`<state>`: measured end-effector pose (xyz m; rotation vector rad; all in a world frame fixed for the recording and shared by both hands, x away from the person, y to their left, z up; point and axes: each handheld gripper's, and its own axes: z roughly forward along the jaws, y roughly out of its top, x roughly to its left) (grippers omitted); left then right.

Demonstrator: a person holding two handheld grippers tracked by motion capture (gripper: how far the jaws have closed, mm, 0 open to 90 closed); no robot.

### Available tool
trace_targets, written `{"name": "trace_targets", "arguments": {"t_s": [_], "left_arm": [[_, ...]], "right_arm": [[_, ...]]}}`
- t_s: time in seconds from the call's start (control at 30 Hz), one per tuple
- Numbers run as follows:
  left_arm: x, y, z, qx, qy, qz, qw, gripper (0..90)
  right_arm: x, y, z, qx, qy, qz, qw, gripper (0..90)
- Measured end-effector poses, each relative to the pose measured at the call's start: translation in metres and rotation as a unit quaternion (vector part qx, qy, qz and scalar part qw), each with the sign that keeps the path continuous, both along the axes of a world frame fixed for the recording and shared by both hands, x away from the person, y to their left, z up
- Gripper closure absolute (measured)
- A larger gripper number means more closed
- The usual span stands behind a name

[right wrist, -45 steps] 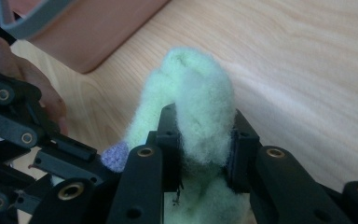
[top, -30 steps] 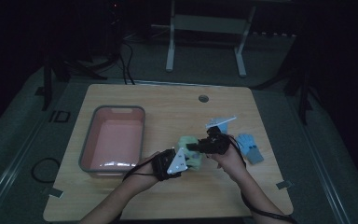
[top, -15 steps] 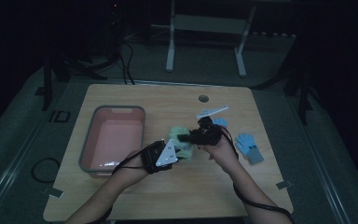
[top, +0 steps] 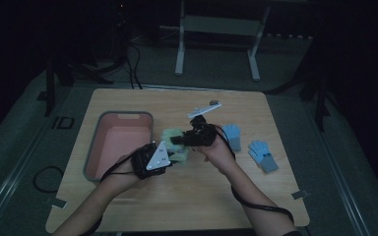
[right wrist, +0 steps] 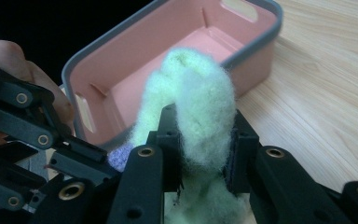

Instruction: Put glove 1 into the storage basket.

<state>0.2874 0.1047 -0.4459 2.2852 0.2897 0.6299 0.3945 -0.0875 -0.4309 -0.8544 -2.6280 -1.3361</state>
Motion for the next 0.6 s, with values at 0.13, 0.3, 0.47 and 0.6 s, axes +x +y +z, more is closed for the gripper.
{"name": "trace_targets", "arguments": {"t_s": [0.13, 0.3, 0.47, 0.6], "left_arm": [[-0.001, 0.013, 0.000, 0.005, -0.001, 0.008, 1.0000, 76.8], [-0.003, 0.029, 0.001, 0.008, 0.002, 0.021, 0.9997, 76.8], [-0.006, 0.047, 0.001, 0.012, 0.002, 0.036, 0.9993, 76.8], [-0.010, 0.062, 0.002, 0.016, 0.004, 0.049, 0.9987, 76.8]], "right_arm": [[0.000, 0.016, 0.001, -0.004, -0.005, 0.008, 0.9999, 72.2], [0.002, 0.035, 0.002, -0.007, -0.009, 0.019, 0.9998, 72.2], [0.002, 0.057, 0.002, -0.006, -0.013, 0.029, 0.9995, 72.3], [0.002, 0.071, 0.002, -0.003, -0.009, 0.035, 0.9993, 72.3]]}}
